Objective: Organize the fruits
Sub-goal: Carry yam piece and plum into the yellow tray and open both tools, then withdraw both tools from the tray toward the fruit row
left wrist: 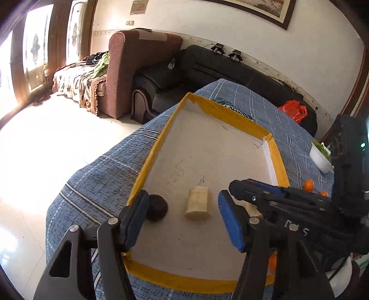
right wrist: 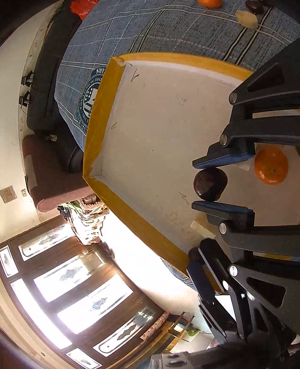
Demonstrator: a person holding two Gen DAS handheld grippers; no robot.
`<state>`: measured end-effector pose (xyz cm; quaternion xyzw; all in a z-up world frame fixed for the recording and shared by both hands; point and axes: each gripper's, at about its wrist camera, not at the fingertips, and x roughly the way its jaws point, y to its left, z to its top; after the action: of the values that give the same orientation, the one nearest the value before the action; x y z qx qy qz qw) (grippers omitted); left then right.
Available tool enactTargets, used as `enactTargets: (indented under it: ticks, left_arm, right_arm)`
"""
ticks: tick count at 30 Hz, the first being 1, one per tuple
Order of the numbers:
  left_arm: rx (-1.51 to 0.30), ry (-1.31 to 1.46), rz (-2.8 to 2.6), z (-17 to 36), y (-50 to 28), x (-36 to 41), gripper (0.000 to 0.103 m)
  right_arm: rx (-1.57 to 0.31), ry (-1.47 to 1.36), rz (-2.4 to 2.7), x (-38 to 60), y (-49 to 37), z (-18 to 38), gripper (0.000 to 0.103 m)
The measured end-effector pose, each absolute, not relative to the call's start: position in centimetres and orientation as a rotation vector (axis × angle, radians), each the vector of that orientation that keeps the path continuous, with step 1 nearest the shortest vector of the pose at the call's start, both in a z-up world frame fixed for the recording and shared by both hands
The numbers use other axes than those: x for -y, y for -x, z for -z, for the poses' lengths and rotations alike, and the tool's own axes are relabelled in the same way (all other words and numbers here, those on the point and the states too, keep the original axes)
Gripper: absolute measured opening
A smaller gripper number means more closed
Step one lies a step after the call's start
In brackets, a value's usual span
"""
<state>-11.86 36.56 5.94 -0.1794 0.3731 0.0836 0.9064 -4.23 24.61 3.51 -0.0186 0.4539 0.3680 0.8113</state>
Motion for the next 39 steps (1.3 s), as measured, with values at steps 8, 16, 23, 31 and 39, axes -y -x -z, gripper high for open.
enactTargets:
  ticks: [8, 16, 23, 31, 39]
  left_arm:
    - [-0.724, 0.481, -0.171, -6.2, 13.5, -37.9, 0.063]
    - [-0.694, 0.477, -0.218, -7.1, 14.8, -36.8, 0.073]
    - [-0.689, 0.479, -0.239, -8.0, 16.0, -34.6, 0.085]
    - [-0.663, 0.421, -0.196, -9.9, 17.7, -30.9, 0.086]
    - [-0.66, 0.418, -0.134, -10.3, 18.4, -28.2, 0.086]
  right_arm:
    - [-0.971, 0.019, -0.774, -24.6, 4.0, -3.9, 0.041]
    - [-0.906, -0.014, -0.754, -22.1, 5.2, -6.1, 0.052]
    - [-0.863, -0.058, -0.702, -17.7, 5.7, -7.2, 0.06]
    - [-0.82, -0.112, -0.651, -13.2, 7.5, -8.3, 0.069]
    - [-0.771, -0.128, -0.608, -10.1, 9.7, -9.2, 0.075]
